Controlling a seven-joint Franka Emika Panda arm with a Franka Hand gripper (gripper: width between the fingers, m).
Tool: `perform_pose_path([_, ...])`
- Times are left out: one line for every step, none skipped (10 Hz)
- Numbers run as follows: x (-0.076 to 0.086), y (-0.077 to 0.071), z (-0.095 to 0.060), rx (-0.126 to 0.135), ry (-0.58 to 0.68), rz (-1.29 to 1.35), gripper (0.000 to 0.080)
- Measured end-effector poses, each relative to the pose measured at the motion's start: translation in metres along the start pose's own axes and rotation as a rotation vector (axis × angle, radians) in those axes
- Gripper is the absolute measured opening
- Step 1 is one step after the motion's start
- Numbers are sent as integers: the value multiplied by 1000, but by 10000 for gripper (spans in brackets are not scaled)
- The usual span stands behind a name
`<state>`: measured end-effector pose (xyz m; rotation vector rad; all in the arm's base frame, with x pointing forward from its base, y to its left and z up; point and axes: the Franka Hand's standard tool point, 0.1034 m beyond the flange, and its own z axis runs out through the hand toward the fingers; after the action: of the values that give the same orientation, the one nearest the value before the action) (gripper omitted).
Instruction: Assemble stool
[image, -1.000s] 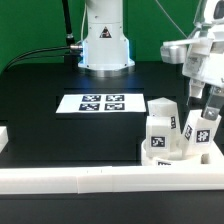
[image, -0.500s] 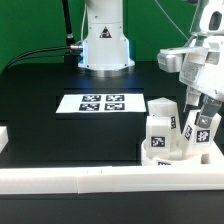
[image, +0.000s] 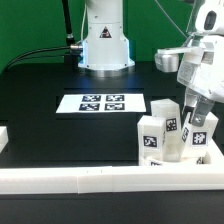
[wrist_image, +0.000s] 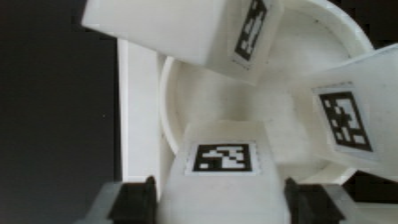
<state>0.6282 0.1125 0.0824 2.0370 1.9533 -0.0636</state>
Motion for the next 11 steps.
perform_pose_path([0, 0, 0, 1, 1, 36, 339])
perform_pose_path([-1, 1, -1, 0, 1, 128, 339])
perform_pose_path([-1, 1, -1, 0, 1, 194, 339])
perform_pose_path([-1, 1, -2, -1, 2, 281, 340])
perform_pose_path([-1, 0, -3, 9, 4, 453, 340])
perform_pose_path([-2, 0, -4, 13, 4, 553, 340])
perform_pose_path([-2, -1, -4, 28, 9, 716, 340])
perform_pose_path([-7, -2, -2, 70, 5, 878, 340])
perform_pose_path([-11, -3, -1, 101, -4, 979, 340])
perform_pose_path([-12, -2, -1, 105, -9, 1044, 340])
perform_pose_path([-13, -2, -1, 115, -8, 1141, 340])
